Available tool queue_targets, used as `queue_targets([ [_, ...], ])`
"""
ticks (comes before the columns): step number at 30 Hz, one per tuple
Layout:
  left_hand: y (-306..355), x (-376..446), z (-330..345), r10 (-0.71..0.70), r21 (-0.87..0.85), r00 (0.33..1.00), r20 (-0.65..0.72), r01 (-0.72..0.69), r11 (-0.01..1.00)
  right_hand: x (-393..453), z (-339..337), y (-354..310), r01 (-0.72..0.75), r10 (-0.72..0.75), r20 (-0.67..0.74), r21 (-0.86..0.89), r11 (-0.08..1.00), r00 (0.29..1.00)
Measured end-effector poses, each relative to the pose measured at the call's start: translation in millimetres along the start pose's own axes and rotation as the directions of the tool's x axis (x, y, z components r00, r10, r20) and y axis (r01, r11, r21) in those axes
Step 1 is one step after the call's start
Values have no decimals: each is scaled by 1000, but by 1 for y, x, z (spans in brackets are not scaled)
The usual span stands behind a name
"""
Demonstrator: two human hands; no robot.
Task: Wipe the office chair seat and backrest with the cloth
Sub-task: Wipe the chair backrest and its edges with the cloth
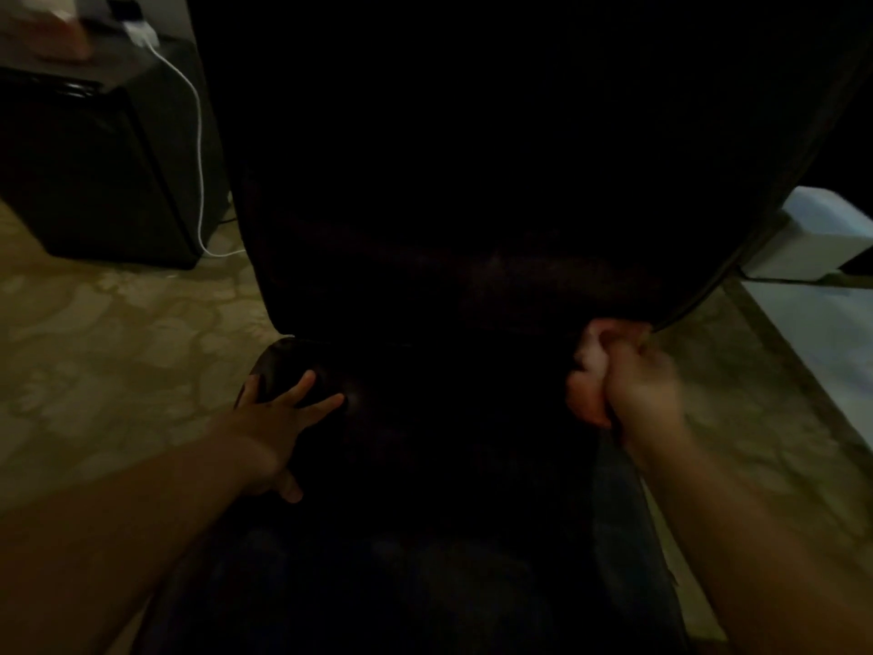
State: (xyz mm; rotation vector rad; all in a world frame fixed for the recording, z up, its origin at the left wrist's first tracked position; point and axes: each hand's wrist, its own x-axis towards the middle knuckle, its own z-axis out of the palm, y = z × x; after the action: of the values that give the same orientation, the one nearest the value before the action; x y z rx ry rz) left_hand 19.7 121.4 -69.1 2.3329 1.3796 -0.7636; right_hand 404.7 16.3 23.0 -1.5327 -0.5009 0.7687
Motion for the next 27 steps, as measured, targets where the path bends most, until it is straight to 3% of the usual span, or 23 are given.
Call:
queue_targets([
  [3,-2,-2,0,-9,-8,1000,2,9,1000,8,5,-4,-12,11,43,28,1000,999],
  [9,-7,1,5,-7,-39,1000,-6,7,999,48,13,39,-335,334,42,9,942,942],
  [15,2,-4,-5,6,29,1000,-10,-6,1000,2,21,2,-104,108,105,-48,993,989],
  [17,1,-5,-6,14,-10,1000,-10,-14,1000,8,18,14,-107,107,138,-8,994,985],
  [20,-6,0,0,14,-48,1000,13,-13,999,37,19,38,-256,256,11,-44,966,967],
  [22,-4,-3,-3,4,-31,1000,24,-3,1000,52,19,47,-346,347,62,-26,938,936],
  [24,5,-11,-10,16,17,999,33,-17,1000,51,27,39,-328,327,53,1,945,943],
  [27,12,-15,-17,8,55,999,48,-11,998,14,29,9,-183,182,140,-3,983,973],
])
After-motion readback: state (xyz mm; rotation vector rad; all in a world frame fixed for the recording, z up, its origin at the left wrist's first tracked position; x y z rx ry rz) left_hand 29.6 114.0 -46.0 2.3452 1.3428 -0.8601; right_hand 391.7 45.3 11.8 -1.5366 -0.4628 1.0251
